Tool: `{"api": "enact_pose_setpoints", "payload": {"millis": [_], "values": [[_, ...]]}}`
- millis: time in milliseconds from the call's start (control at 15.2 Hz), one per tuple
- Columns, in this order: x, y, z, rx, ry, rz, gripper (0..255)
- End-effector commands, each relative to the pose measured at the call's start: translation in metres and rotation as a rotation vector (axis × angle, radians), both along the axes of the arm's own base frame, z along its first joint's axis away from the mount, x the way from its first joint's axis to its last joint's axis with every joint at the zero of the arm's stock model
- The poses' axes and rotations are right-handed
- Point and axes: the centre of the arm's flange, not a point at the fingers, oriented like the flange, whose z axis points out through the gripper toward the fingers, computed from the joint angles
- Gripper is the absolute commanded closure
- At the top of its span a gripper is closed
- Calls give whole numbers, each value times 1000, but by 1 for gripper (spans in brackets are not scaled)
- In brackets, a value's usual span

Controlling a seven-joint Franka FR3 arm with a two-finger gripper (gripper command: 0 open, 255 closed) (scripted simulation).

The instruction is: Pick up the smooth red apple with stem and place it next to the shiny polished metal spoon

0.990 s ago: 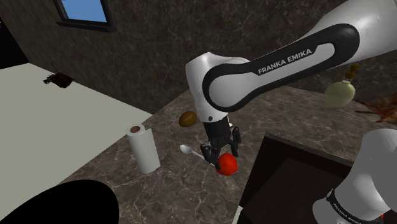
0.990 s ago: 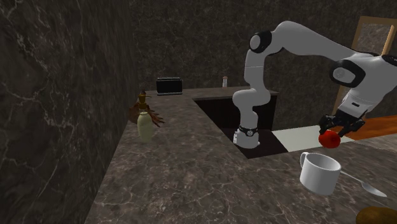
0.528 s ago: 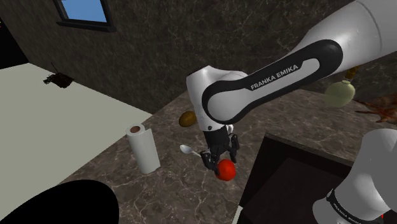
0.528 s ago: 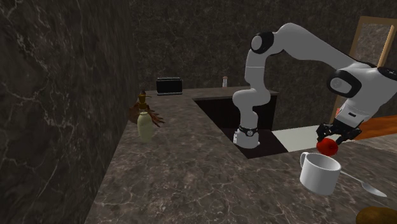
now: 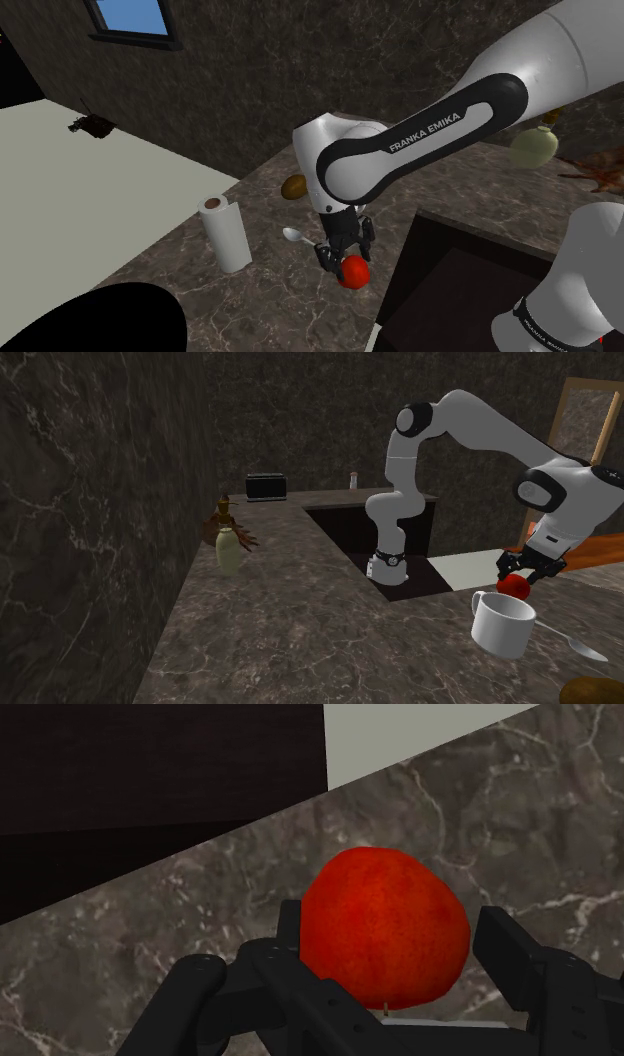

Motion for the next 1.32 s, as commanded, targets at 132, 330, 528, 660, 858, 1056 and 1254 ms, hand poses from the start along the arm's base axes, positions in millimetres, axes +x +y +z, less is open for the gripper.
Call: {"api": "enact_pose_setpoints", "payload": {"millis": [132, 330, 528, 660, 858, 1056, 1254], "values": [[0, 0, 0, 0, 0, 0, 0], [0, 0, 0, 0, 0, 0, 0], [5, 0, 12, 0, 0, 0, 0], [16, 1, 36, 0, 0, 0, 0], [20, 2, 46, 0, 0, 0, 0], [20, 2, 46, 0, 0, 0, 0], [20, 2, 46, 0, 0, 0, 0]]}}
